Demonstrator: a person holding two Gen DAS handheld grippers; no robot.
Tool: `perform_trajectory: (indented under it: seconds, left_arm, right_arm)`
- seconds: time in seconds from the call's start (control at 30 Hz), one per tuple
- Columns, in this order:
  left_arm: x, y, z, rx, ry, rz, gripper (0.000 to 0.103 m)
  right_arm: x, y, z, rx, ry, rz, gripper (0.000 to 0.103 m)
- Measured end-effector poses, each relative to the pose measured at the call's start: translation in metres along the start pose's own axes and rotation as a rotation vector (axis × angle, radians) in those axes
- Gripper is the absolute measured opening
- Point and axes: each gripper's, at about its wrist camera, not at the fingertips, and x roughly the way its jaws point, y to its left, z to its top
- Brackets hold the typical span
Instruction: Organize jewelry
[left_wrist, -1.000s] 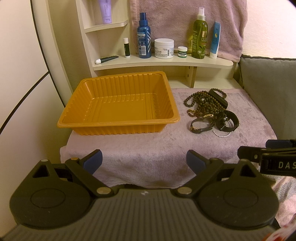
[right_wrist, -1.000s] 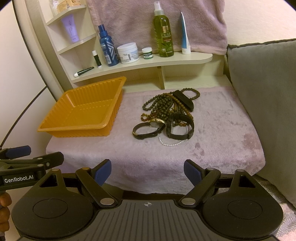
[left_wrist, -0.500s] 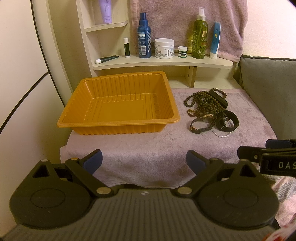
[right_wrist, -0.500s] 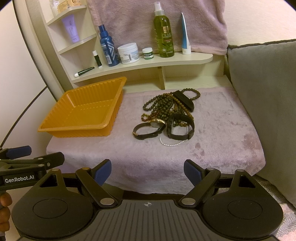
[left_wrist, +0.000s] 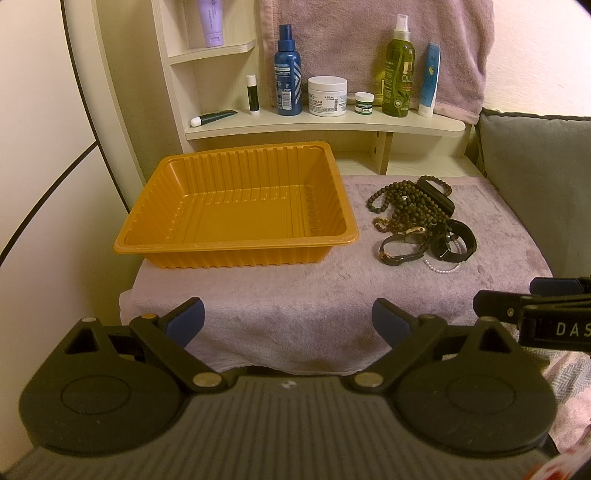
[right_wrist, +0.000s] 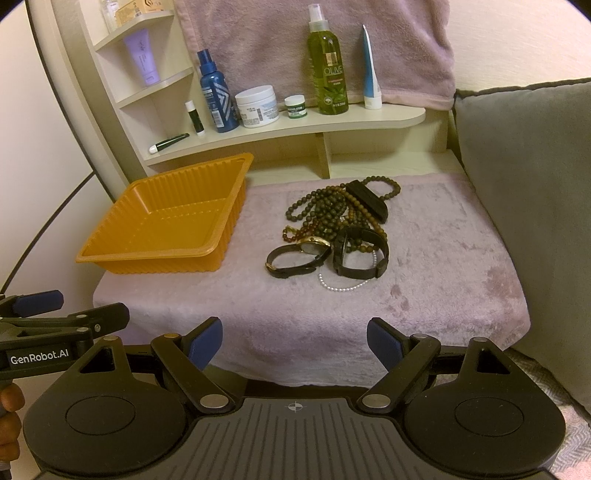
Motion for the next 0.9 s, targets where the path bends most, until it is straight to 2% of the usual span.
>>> perform_trajectory:
  seconds: [0.67, 0.9]
  left_arm:
    - [-0.0002, -0.0004, -0.0001, -0.001, 0.002, -0.002, 0.097]
    - [0.0006, 0.0033, 0.0006, -0.017, 0.014, -0.034, 0.097]
  right_arm:
    - [0.0008, -0.0005, -0.0009, 0.001, -0.001, 0.0, 0.085]
    - [0.0038, -0.0044, -0.0023, 0.0, -0.01, 0.004, 0.085]
